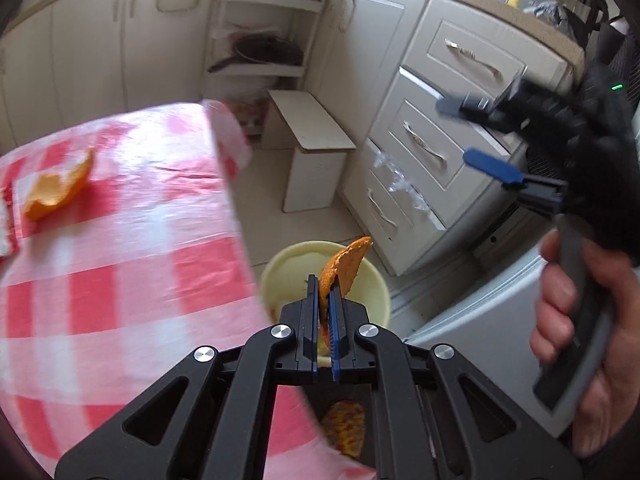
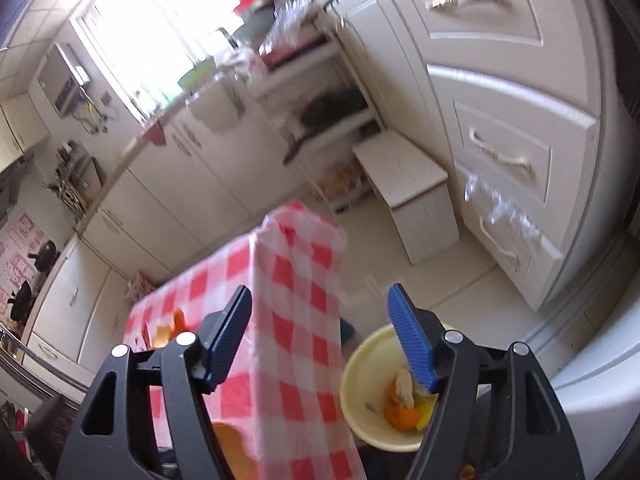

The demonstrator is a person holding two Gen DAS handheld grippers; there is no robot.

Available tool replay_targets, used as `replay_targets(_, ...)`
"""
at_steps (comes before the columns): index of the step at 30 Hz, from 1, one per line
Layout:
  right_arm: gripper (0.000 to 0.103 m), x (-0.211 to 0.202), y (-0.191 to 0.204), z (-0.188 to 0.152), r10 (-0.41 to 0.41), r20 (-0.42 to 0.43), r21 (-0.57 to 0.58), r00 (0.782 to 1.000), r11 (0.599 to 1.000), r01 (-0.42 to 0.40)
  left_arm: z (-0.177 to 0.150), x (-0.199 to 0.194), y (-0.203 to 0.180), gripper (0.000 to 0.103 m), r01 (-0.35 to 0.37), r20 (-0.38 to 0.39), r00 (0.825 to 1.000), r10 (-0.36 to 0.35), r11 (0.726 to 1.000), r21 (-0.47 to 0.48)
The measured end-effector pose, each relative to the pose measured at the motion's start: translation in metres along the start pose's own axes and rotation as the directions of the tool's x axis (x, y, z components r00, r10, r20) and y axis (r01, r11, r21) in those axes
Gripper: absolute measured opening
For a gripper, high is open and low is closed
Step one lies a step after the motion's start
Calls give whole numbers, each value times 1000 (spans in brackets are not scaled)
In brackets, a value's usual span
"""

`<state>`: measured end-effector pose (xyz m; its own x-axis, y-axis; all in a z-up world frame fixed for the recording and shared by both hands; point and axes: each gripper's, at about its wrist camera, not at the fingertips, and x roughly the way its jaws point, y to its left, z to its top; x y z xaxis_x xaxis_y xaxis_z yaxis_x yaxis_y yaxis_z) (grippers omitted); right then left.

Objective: Collect trash
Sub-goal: 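Carry the tissue and orange peel over the yellow bucket and open both grippers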

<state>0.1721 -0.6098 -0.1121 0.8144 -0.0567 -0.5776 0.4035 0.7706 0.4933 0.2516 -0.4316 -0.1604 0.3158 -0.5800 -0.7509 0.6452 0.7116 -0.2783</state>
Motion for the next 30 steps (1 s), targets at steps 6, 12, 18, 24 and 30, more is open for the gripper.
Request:
replay_targets(6,69,2,-10,12,21,9,53,1000,998,-22,26,81,-20,7,-5,-149,989,-7,997,-76)
replay_targets(12,69,-6,-10,17,37,19,62,999,997,-38,24,95,-22,44,-23,-171,985,6,995,-97)
replay_targets(18,69,-5,-3,18,56,19,67,998,996,-57,23,50,1,55,-37,-112,993,29,996,-75)
replay_targets(24,69,11,21,8,96,-47,33,994,995,-95,4,-28,67,67,-112,-39,993,108,988,-105)
replay_targets(30,70,38,57,-15,152,-164,1,975,988,-154,-19,-97,188,73,-241,-12,968,250,919,-311)
